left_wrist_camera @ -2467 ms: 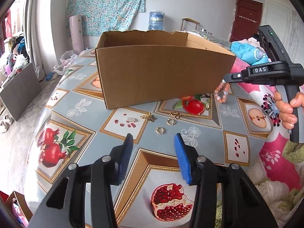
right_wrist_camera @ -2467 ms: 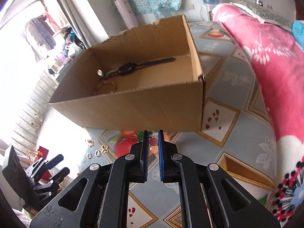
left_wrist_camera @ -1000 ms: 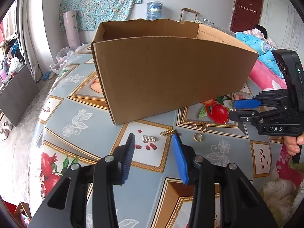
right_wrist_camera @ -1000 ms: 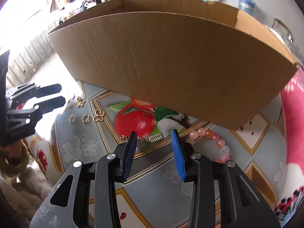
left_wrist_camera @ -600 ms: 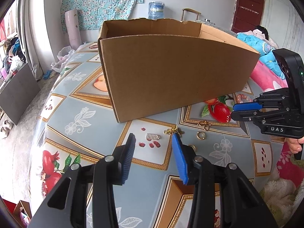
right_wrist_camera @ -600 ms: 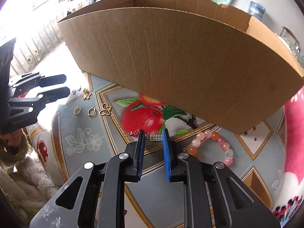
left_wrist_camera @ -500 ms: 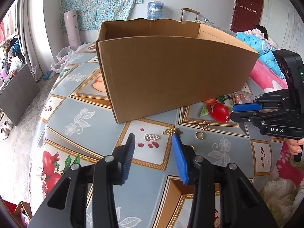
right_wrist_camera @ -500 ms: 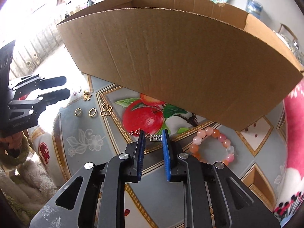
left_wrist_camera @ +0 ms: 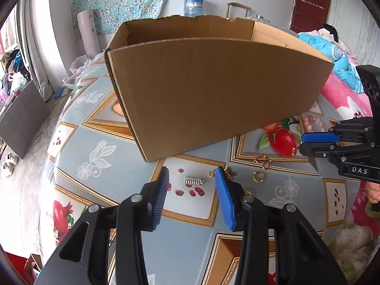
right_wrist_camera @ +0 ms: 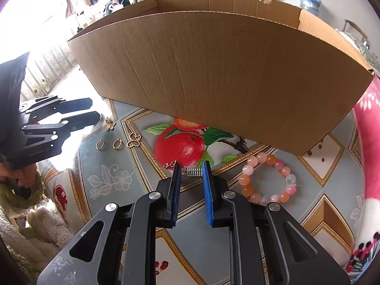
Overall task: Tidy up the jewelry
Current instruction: 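Lower the right tool onto the small silver clip and close it, then carry the silver clip in the right tool over the cardboard box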
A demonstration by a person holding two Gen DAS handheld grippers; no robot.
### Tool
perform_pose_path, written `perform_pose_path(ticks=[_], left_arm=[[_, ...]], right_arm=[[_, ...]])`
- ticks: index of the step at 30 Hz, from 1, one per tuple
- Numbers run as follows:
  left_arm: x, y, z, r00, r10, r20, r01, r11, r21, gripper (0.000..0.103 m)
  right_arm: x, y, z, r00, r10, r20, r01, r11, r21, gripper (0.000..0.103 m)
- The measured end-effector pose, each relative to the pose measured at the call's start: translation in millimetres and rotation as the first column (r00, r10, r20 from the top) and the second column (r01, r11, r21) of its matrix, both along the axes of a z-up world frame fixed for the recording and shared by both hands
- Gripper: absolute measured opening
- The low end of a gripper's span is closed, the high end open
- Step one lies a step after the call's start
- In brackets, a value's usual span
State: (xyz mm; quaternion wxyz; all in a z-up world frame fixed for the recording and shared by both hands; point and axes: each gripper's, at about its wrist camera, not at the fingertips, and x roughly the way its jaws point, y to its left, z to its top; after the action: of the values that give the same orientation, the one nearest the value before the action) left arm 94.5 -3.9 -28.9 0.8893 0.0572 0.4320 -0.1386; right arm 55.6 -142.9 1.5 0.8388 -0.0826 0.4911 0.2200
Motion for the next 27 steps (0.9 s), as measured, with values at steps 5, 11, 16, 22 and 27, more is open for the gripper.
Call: perform_pose_path(ticks=[5, 11, 16, 22, 27], left_arm=[[3, -4, -6, 0.999, -0.007, -0.032, 0.007, 1.0, 0.019, 0.035], [6, -5, -6, 1.0, 0.013, -0.021, -0.012, 0.999, 0.04, 0.023], [4, -12, -6, 0.999, -0.019, -0.025, 0.021, 0.998, 0.065, 0.023], [5, -15, -8, 0.999, -0.028, -0.016, 0.029, 0.997, 0.068, 0.014], [4, -16, -7, 1.0, -0.03, -0.009, 0.031, 0.997, 0.069, 0.014]], right_arm=[[1, -3, 4, 1.0, -0.005, 0.001, 0.005, 1.0, 0.009, 0.016], [3, -4, 0, 1.0, -0.003, -0.001, 0.003, 1.0, 0.012, 0.016], [3, -4, 1, 1.0, -0.002, 0.001, 0.002, 1.0, 0.011, 0.016], [2, -3, 4, 1.0, -0.005, 0.005, 0.005, 1.0, 0.017, 0.016], [2, -3, 5, 1.0, -0.008, 0.005, 0.008, 1.0, 0.023, 0.016]])
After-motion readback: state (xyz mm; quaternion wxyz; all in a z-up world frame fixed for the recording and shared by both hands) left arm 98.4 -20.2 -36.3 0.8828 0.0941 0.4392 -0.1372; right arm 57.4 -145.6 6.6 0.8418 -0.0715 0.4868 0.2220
